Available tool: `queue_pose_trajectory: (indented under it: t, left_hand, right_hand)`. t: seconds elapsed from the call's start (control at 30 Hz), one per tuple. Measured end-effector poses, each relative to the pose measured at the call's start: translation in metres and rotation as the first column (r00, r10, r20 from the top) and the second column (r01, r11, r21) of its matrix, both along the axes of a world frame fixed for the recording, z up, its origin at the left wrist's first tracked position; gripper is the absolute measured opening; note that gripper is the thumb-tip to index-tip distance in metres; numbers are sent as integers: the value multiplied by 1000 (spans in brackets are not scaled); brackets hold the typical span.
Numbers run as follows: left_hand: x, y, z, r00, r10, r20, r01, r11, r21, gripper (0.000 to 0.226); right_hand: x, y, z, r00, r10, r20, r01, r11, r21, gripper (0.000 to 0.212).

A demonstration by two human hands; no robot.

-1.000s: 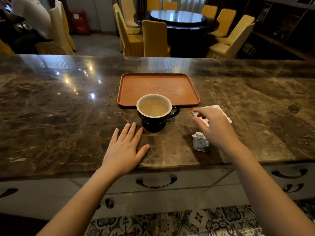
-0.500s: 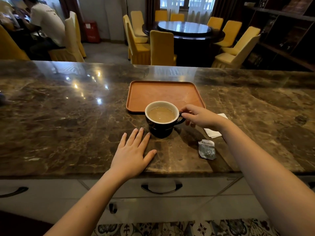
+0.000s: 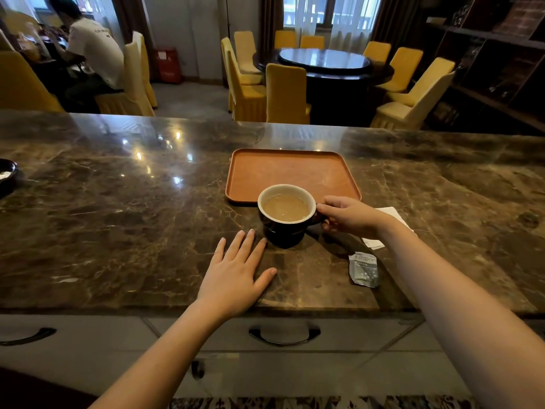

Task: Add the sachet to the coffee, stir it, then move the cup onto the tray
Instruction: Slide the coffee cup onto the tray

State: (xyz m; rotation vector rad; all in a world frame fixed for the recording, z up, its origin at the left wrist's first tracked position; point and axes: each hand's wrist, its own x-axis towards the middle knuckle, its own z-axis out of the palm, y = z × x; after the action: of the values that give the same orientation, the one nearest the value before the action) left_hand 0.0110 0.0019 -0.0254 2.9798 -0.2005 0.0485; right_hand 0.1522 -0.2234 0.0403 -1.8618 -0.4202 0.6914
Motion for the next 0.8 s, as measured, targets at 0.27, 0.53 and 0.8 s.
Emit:
queue_pose_trajectory:
  t: [0.27, 0.53, 0.8]
  left_hand:
    - [-2, -1, 0, 1000, 7, 5, -7, 1000, -2, 66]
    - [-2, 0, -1, 1000, 3, 23, -3, 1000, -11, 68]
    - [-2, 1, -6, 998, 8, 64, -6, 1000, -26, 65]
  right_hand:
    - [-5, 1, -12, 999, -13, 52, 11, 999, 50, 15]
    - [2, -4, -5, 996, -42, 74, 34, 993, 110, 22]
    - [32, -10, 7, 992, -112, 58, 100, 979, 177, 23]
